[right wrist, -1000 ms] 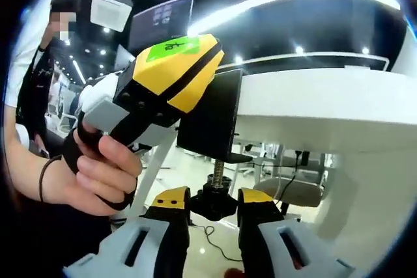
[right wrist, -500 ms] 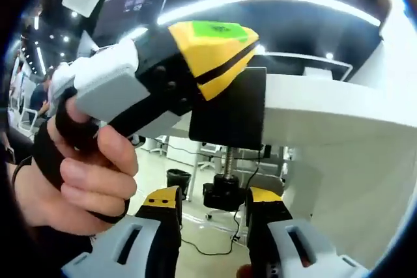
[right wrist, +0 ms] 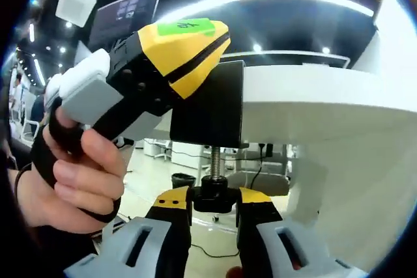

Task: Clamp the fixed fixture on the desktop, loosen the retaining clip, secure it to the edge of the desk, and tighten the retaining clip.

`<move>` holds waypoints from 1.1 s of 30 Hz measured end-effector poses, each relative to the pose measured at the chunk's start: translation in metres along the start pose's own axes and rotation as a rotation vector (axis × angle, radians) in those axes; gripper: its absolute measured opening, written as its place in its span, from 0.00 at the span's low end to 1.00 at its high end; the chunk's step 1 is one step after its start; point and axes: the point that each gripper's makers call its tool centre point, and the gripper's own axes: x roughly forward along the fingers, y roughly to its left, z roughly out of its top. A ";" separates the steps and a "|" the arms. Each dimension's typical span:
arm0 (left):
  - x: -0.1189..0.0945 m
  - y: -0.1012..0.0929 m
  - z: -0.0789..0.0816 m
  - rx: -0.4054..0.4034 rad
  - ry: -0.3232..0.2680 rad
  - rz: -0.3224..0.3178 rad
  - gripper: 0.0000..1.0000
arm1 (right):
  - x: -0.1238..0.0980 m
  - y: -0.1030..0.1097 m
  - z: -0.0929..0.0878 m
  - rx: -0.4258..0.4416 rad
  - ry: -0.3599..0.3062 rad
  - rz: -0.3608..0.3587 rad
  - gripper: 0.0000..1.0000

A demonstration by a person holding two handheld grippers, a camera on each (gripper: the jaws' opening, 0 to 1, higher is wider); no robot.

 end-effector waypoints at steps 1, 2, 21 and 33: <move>0.000 0.000 0.000 0.000 0.000 0.000 0.01 | 0.001 0.000 0.000 -0.006 -0.001 0.022 0.26; 0.000 0.000 0.000 0.001 0.000 -0.001 0.01 | 0.003 -0.001 0.000 -0.014 -0.002 0.048 0.26; -0.001 0.001 -0.005 0.022 0.041 -0.018 0.01 | -0.013 0.028 0.003 -0.056 -0.015 0.200 0.35; -0.001 0.001 -0.003 0.012 0.028 -0.010 0.01 | -0.024 0.005 0.007 -0.079 0.031 -0.279 0.36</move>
